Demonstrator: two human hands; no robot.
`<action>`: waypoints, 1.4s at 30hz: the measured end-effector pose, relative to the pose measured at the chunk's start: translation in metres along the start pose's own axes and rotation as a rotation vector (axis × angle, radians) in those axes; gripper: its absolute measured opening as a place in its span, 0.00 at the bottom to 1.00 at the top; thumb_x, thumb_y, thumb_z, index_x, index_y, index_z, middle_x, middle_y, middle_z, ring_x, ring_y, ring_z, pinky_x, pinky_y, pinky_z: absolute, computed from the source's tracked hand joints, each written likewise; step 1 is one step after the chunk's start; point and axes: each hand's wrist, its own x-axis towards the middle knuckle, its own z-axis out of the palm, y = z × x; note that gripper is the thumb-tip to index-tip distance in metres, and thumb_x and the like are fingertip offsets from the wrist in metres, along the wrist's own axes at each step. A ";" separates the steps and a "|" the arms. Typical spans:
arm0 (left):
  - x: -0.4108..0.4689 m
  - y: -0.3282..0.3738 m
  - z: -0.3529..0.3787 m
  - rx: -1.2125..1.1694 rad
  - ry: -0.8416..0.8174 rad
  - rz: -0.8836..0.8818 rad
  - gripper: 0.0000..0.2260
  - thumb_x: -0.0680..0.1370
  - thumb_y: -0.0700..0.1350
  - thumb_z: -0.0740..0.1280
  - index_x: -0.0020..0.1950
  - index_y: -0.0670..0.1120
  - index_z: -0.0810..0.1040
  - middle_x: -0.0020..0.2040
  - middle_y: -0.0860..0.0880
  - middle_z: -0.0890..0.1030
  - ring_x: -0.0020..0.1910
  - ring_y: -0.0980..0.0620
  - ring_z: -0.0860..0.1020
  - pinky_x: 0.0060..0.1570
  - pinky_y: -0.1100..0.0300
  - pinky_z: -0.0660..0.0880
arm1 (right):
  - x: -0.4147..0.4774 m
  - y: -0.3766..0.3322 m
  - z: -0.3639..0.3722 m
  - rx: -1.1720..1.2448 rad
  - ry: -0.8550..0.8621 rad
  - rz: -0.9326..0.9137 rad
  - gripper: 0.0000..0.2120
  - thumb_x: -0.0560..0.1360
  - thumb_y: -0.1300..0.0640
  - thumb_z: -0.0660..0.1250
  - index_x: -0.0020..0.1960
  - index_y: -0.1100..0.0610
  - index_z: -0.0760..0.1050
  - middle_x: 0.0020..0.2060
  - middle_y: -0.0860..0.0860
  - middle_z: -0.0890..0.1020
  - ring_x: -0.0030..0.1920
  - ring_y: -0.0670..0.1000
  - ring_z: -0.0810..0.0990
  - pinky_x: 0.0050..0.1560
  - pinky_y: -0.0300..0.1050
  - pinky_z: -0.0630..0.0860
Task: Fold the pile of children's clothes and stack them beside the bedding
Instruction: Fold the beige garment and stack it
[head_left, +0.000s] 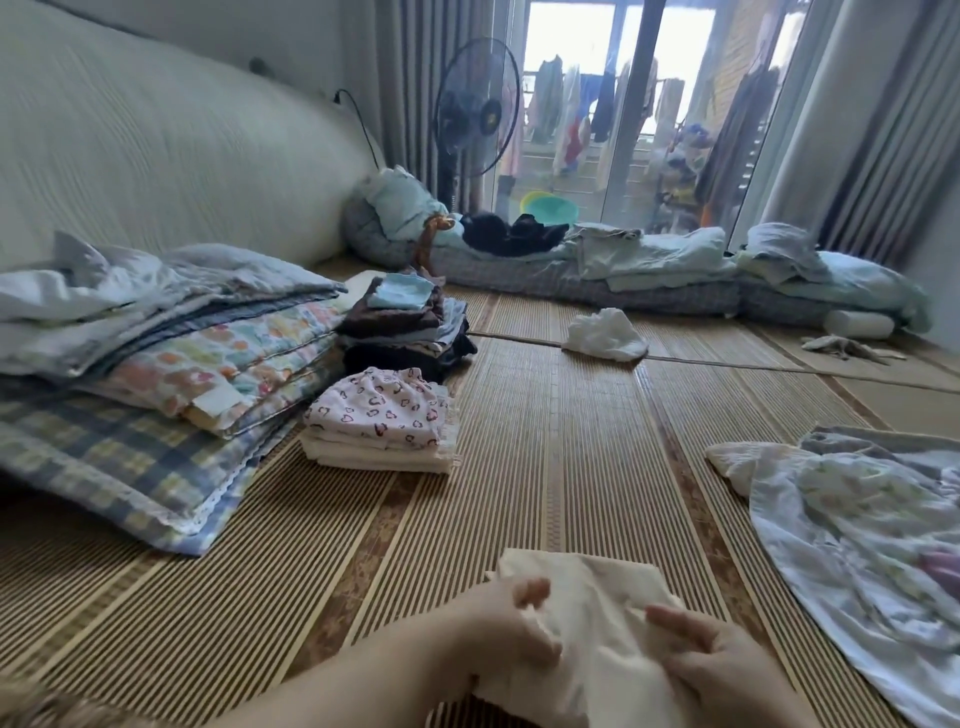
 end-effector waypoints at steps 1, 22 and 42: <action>0.001 0.000 0.000 0.037 0.066 0.060 0.33 0.71 0.41 0.71 0.73 0.57 0.66 0.62 0.55 0.71 0.60 0.54 0.74 0.61 0.56 0.75 | -0.002 -0.003 0.000 -0.004 0.006 -0.009 0.22 0.69 0.74 0.66 0.53 0.52 0.82 0.59 0.51 0.80 0.53 0.47 0.79 0.49 0.32 0.71; 0.015 0.084 -0.287 -0.200 0.398 0.506 0.31 0.69 0.22 0.63 0.65 0.49 0.75 0.59 0.41 0.76 0.43 0.44 0.83 0.40 0.54 0.82 | 0.170 -0.240 0.146 -0.053 -0.133 -0.564 0.31 0.75 0.75 0.55 0.70 0.48 0.68 0.60 0.47 0.71 0.53 0.48 0.78 0.61 0.45 0.75; 0.068 0.027 -0.225 1.185 0.673 0.333 0.36 0.76 0.69 0.52 0.77 0.58 0.39 0.78 0.56 0.38 0.76 0.55 0.35 0.73 0.48 0.38 | 0.167 -0.192 0.163 -0.949 0.114 -0.673 0.46 0.68 0.25 0.56 0.76 0.41 0.38 0.78 0.51 0.41 0.77 0.55 0.47 0.73 0.54 0.55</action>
